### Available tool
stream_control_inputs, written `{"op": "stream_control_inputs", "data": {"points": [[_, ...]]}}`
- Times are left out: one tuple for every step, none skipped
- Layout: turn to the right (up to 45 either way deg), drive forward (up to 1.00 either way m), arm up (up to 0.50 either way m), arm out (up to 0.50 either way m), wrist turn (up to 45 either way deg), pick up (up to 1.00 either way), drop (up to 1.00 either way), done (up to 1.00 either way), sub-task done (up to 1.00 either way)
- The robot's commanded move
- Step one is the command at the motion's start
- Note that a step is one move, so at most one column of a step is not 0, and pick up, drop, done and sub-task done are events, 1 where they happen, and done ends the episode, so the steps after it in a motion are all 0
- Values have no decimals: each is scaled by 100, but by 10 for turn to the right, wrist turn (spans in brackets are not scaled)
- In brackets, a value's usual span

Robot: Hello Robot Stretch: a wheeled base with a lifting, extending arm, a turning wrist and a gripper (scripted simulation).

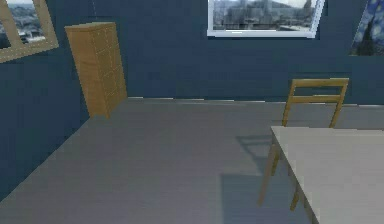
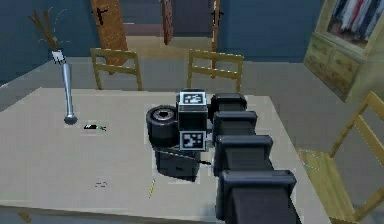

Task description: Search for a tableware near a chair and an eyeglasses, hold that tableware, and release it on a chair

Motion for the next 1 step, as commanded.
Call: {"op": "stream_control_inputs", "data": {"points": [[0, 0, 0, 0, -450, 0, 0, 0, 0]]}}
